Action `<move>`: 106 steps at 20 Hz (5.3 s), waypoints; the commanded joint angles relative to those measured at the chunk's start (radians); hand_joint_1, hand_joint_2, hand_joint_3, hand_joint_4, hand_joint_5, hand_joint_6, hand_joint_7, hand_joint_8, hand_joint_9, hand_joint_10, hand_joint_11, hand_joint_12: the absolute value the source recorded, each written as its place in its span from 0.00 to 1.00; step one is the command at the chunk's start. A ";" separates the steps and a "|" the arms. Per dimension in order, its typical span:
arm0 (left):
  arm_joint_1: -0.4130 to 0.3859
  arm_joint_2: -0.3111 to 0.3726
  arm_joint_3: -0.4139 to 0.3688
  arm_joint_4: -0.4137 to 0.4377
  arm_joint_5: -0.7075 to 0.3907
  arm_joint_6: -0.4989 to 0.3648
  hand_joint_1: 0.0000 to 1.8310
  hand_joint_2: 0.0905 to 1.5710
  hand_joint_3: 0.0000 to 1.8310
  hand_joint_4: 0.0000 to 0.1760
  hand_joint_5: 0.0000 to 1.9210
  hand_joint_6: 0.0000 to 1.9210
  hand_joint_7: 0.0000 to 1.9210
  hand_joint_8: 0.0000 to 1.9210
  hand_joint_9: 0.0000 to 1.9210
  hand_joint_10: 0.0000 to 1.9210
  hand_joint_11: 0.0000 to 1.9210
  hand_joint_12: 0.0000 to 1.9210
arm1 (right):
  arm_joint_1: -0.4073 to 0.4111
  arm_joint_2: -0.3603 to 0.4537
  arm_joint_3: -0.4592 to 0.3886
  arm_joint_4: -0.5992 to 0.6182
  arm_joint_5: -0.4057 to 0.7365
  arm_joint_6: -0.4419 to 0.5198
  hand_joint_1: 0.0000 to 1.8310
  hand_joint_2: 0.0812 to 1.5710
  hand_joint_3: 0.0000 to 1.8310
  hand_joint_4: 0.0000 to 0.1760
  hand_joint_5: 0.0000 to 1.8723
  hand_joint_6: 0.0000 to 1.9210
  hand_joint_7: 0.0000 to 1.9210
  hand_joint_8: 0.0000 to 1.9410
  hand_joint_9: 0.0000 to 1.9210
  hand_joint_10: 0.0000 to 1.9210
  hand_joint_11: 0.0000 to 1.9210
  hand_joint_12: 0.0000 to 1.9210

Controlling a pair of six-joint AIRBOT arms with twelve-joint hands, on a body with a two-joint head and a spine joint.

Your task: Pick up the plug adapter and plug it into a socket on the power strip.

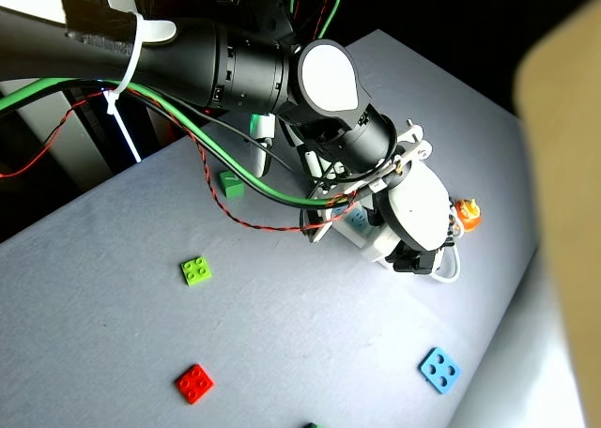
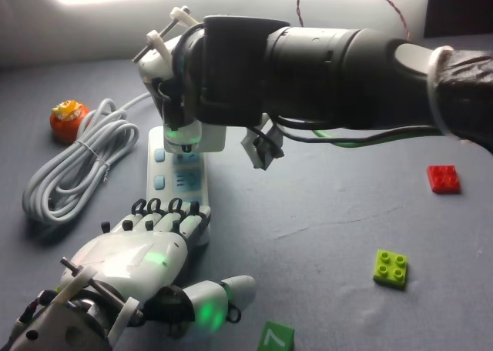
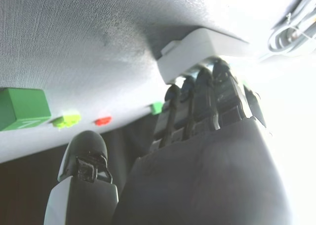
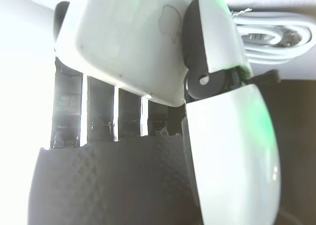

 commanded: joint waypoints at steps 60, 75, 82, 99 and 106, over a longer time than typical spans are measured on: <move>-0.002 0.005 -0.002 0.004 -0.008 -0.021 0.00 0.78 0.00 0.00 0.04 0.00 0.04 0.00 0.03 0.00 0.00 0.08 | -0.008 0.052 -0.064 -0.064 0.116 0.036 0.54 0.64 0.00 0.00 0.34 0.00 0.37 0.00 0.35 0.00 0.03 0.68; -0.089 0.070 -0.016 0.004 0.037 0.000 0.00 0.78 0.00 0.00 0.05 0.00 0.06 0.00 0.05 0.00 0.00 0.15 | 0.074 0.506 -0.491 -0.069 0.318 0.069 0.41 0.58 0.00 0.00 0.05 0.00 0.05 0.00 0.05 0.00 0.00 0.18; -0.185 0.162 -0.020 0.004 0.133 0.030 0.04 0.74 0.00 0.00 0.10 0.01 0.17 0.01 0.15 0.02 0.00 0.33 | 0.073 0.736 -0.685 -0.069 0.357 0.043 0.33 0.51 0.00 0.00 0.07 0.01 0.08 0.01 0.06 0.00 0.00 0.18; -0.467 0.351 0.002 0.004 0.448 0.264 0.16 0.76 0.01 0.99 0.74 1.00 0.80 1.00 0.80 1.00 0.79 1.00 | 0.068 0.838 -0.769 -0.064 0.337 -0.097 0.11 0.62 0.01 0.00 0.69 1.00 0.73 1.00 0.74 1.00 0.72 1.00; -0.514 0.351 0.002 0.004 0.452 0.359 0.58 0.90 0.00 1.00 0.74 1.00 0.76 1.00 0.77 1.00 0.73 1.00 | 0.058 0.850 -0.779 -0.064 0.346 -0.106 0.32 0.91 0.01 0.79 0.82 1.00 0.85 1.00 0.87 1.00 0.88 1.00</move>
